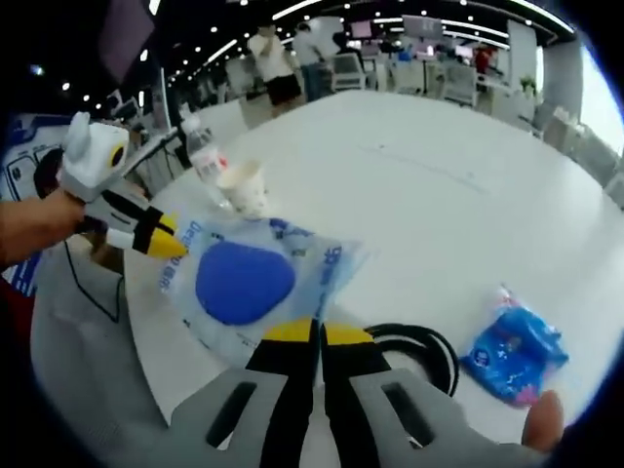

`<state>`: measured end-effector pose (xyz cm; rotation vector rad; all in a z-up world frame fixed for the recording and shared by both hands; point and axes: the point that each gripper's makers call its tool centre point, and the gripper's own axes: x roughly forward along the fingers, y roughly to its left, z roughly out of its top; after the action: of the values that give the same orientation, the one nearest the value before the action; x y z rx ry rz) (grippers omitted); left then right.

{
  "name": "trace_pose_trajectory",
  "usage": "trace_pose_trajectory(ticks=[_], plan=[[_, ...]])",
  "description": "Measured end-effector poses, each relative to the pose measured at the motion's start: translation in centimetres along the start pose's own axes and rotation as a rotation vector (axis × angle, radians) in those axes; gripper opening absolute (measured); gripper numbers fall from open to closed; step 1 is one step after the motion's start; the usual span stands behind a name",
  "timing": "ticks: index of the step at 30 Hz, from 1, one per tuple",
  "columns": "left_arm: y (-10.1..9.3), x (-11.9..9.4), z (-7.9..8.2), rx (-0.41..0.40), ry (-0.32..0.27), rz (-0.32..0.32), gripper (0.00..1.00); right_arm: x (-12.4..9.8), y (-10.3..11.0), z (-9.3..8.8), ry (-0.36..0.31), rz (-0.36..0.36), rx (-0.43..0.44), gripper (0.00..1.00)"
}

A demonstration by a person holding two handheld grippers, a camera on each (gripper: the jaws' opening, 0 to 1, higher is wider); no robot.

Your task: Arrange the tabletop items into an orderly group along one side of the table until the central work area is clear of visible clutter.

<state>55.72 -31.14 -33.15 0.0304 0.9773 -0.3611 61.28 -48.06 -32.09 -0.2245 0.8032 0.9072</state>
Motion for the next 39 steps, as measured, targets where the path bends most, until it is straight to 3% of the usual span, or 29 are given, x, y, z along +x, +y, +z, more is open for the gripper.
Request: trace_pose_trajectory(ticks=[8,16,28,34,39], plan=[[-0.5,0.5,3.1,0.074,-0.018,-0.027,0.02,-1.8,-1.7,0.6,-0.029,-0.067,0.034,0.02],[-0.9,1.3,7.6,0.116,-0.072,-0.054,0.02,-3.5,-3.8,1.8,-0.059,-0.131,0.058,0.02],[-0.1,2.7,14.5,0.131,-0.182,-0.076,0.00,-3.4,-7.6,4.1,-0.096,-0.204,0.092,0.02],[1.1,3.9,16.3,0.143,-0.201,-0.066,0.00,-1.9,-9.3,5.1,-0.115,-0.217,0.100,0.02],[1.7,6.1,16.1,0.151,-0.169,-0.065,0.00,0.0,-10.6,4.6,-0.099,-0.218,0.119,0.02]])
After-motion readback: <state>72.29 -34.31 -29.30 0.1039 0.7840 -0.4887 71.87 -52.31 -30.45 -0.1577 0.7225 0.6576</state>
